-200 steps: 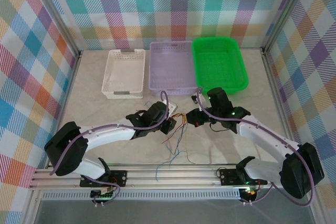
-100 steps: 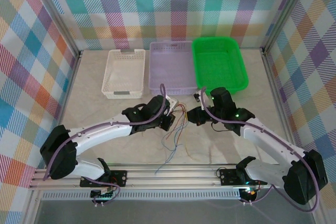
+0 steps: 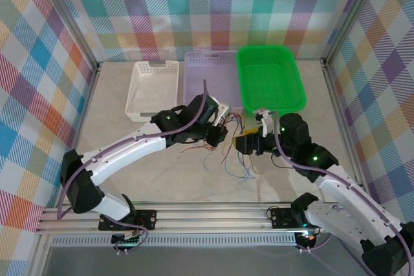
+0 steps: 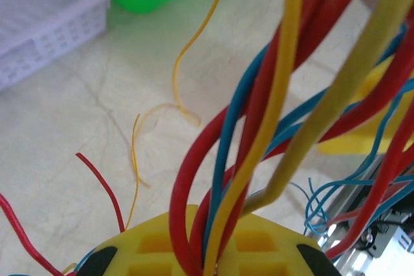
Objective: Untangle the cables
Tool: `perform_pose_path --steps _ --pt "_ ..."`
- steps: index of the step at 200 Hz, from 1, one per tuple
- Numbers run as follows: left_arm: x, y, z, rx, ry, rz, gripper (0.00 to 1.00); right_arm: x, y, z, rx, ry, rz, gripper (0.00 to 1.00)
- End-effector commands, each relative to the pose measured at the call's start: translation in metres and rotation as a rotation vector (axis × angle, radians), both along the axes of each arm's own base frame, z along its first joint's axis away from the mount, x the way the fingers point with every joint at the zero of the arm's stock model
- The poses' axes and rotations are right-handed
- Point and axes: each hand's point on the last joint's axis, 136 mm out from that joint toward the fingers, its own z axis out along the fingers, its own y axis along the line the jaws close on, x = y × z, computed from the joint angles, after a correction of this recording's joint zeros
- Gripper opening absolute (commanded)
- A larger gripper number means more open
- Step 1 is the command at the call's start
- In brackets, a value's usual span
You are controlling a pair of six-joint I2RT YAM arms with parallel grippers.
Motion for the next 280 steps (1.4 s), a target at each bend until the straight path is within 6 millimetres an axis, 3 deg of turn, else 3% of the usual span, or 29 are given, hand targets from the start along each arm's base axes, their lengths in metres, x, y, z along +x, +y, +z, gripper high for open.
perform_pose_path --steps 1,51,66,76,88,102,121,142,162,203,208,231,255,280 --pt "-0.007 -0.002 0.003 -0.041 0.038 -0.022 0.0 0.008 -0.003 0.001 0.027 -0.018 -0.062 0.67" --pt "-0.008 0.005 0.008 -0.146 0.029 -0.016 0.0 0.027 0.011 -0.024 0.02 0.045 -0.077 0.62" --pt "-0.008 0.007 0.011 -0.172 0.016 -0.019 0.0 0.032 0.013 -0.031 0.011 0.058 -0.087 0.55" --pt "-0.009 0.008 0.013 -0.19 0.011 -0.022 0.0 0.037 0.011 -0.033 -0.005 0.06 -0.115 0.44" --pt "-0.01 0.01 0.014 -0.199 0.007 -0.022 0.0 0.044 0.003 -0.039 -0.052 0.069 -0.178 0.26" --pt "-0.011 0.012 0.015 -0.2 0.002 -0.026 0.0 0.055 -0.022 -0.052 -0.158 0.092 -0.317 0.11" --pt "-0.012 0.016 0.018 -0.195 -0.014 -0.025 0.0 0.062 -0.061 -0.061 -0.322 0.103 -0.495 0.0" --pt "-0.013 0.02 0.02 -0.181 -0.029 -0.022 0.0 0.064 -0.094 -0.056 -0.451 0.084 -0.622 0.0" --pt "-0.013 0.021 0.014 -0.157 -0.012 -0.025 0.0 0.067 -0.111 -0.041 -0.502 0.032 -0.688 0.0" --pt "-0.013 0.019 0.001 -0.111 0.036 -0.032 0.0 0.07 -0.127 -0.006 -0.591 -0.066 -0.717 0.0" --pt "-0.014 0.018 0.001 -0.112 0.037 -0.033 0.0 0.07 -0.127 -0.003 -0.593 -0.072 -0.715 0.04" --pt "-0.015 0.018 0.004 -0.125 0.035 -0.035 0.0 0.064 -0.111 0.002 -0.547 -0.065 -0.612 0.23" --pt "-0.017 0.017 0.004 -0.137 0.05 -0.038 0.0 0.046 -0.078 0.008 -0.391 -0.02 -0.447 0.46" --pt "-0.016 0.016 0.001 -0.131 0.06 -0.036 0.0 0.028 -0.06 0.02 -0.28 0.01 -0.342 0.57"
